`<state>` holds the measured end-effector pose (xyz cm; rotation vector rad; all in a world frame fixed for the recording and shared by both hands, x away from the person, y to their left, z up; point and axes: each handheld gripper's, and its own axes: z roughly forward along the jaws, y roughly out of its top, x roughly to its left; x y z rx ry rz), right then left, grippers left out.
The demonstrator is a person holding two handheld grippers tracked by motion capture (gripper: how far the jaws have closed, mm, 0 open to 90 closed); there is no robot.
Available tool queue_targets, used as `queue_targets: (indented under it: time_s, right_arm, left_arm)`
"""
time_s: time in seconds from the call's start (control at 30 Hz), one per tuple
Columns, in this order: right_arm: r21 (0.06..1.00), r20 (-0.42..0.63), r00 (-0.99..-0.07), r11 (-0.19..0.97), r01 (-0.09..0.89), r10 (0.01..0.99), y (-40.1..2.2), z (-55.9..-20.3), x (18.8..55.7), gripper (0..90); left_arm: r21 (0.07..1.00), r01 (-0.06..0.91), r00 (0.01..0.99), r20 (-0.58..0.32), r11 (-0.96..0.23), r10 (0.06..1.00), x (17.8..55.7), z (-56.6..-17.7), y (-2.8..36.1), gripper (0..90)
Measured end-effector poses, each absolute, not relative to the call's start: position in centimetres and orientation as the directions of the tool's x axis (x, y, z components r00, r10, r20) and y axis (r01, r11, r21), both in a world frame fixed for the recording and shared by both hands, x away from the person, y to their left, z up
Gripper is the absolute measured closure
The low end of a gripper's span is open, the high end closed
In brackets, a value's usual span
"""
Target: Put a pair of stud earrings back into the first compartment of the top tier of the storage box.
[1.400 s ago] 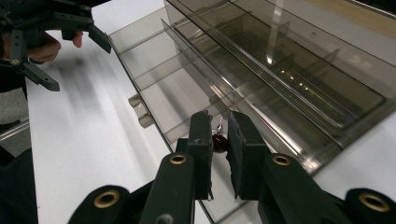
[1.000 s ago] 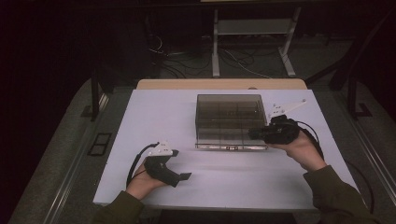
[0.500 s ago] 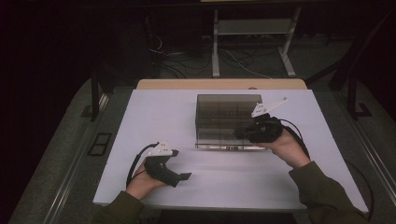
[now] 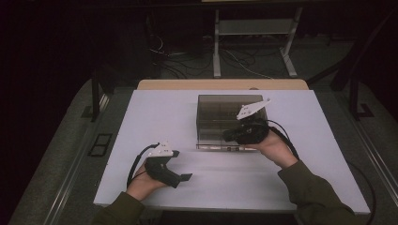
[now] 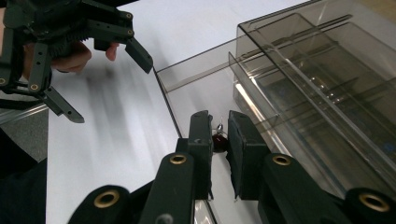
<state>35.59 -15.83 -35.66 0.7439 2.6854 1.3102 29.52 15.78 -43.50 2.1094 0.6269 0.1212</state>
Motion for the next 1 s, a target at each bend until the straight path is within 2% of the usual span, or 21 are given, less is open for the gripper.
queue_targets:
  time_s: [0.63,0.9,1.0]
  right_arm:
    - [0.73,0.168,-0.876,0.54,0.419,0.452,-13.1,-37.1,36.5,77.7]
    - [0.749,0.171,-0.869,0.512,0.421,0.464,-13.7,-36.8,36.6,60.3]
    - [0.755,0.17,-0.862,0.5,0.425,0.477,-14.4,-36.5,36.6,57.7]
  left_arm:
    - [0.799,0.385,0.868,-0.144,-0.461,0.475,29.4,-43.4,15.8,0.0]
    - [0.799,0.386,0.868,-0.145,-0.461,0.476,29.4,-43.4,15.8,0.0]
    - [0.798,0.386,0.868,-0.144,-0.463,0.474,29.5,-43.4,15.9,0.0]
